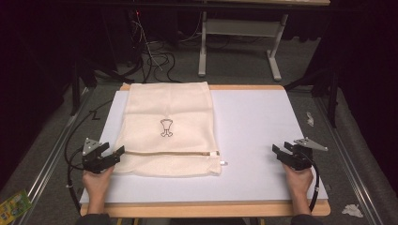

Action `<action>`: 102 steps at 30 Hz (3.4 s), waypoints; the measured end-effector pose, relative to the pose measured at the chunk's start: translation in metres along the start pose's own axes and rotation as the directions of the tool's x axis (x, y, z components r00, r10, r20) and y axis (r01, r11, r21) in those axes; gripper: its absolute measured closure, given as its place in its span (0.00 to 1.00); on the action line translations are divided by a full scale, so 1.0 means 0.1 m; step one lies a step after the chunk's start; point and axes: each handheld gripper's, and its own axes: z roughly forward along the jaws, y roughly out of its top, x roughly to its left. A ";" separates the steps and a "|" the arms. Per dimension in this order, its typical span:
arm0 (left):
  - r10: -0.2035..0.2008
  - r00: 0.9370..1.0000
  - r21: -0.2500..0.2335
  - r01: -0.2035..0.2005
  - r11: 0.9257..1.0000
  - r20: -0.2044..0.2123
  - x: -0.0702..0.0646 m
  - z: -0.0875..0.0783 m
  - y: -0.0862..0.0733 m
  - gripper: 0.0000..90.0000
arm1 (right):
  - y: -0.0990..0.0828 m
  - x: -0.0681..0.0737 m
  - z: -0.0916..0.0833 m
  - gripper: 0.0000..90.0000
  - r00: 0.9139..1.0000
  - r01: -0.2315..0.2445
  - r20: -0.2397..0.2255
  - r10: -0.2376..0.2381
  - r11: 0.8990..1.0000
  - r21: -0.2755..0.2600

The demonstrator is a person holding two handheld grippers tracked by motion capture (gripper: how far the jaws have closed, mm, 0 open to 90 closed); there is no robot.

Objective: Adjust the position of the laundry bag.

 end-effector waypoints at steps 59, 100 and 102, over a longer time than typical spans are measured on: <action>-0.023 0.999 0.123 0.019 0.992 0.034 -0.03 0.04 0.25 0.37 | 0.26 0.48 0.07 0.57 0.987 0.028 -0.160 -0.021 0.999 0.041; -0.034 0.999 0.203 0.039 0.978 -0.029 -0.03 0.25 0.33 0.39 | 0.53 1.44 0.61 0.56 0.935 0.174 -0.341 -0.098 0.964 0.200; -0.030 0.999 0.207 0.035 0.978 -0.027 -0.03 0.26 0.33 0.40 | 0.55 1.49 0.64 0.56 0.932 0.181 -0.349 -0.102 0.962 0.205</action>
